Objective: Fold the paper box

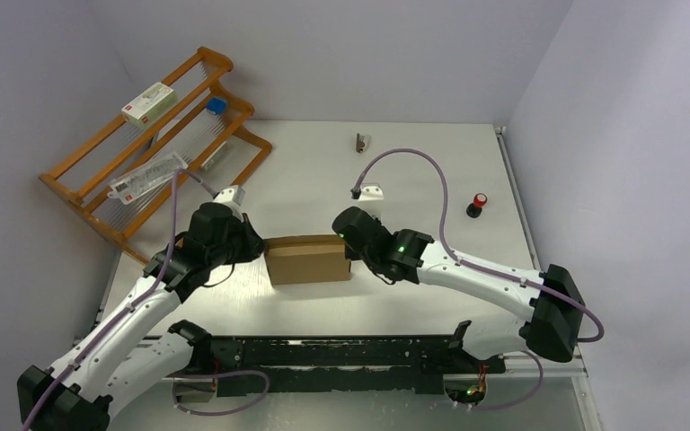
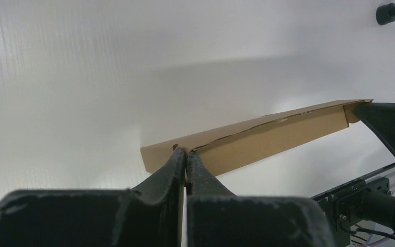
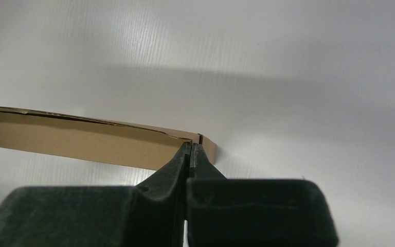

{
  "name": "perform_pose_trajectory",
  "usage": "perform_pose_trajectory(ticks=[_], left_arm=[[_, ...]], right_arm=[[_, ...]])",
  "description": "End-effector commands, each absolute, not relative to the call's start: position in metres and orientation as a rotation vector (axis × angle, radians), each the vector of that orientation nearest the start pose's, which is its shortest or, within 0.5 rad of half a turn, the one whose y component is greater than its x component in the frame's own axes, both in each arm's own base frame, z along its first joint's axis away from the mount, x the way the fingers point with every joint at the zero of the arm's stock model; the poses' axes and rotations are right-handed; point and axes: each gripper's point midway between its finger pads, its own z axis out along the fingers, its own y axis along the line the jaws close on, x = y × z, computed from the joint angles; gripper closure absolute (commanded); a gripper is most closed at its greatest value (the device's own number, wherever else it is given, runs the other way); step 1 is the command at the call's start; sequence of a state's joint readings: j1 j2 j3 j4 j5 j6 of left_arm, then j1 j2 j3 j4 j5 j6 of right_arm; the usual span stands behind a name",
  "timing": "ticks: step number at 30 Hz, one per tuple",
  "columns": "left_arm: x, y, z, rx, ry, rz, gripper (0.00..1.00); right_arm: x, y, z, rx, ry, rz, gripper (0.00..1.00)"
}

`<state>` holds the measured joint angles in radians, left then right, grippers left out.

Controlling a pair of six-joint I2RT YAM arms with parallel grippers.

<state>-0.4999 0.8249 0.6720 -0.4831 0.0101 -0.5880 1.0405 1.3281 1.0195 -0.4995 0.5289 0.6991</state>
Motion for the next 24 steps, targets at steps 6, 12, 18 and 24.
perform_pose_trajectory(ticks=[6,12,18,24], left_arm=[[0.222,-0.176,0.169,-0.090,2.210,-0.756,0.95],[0.218,-0.177,0.165,-0.091,2.209,-0.758,0.95],[0.218,-0.169,0.162,-0.063,2.222,-0.669,0.95],[0.221,-0.153,0.158,-0.061,2.222,-0.549,0.95]], right_arm=[[0.219,0.286,0.154,-0.116,2.203,0.399,1.00],[0.210,0.288,0.147,-0.149,2.167,0.379,1.00],[0.207,0.289,0.145,-0.178,2.138,0.372,1.00],[0.205,0.287,0.139,-0.191,2.139,0.373,1.00]])
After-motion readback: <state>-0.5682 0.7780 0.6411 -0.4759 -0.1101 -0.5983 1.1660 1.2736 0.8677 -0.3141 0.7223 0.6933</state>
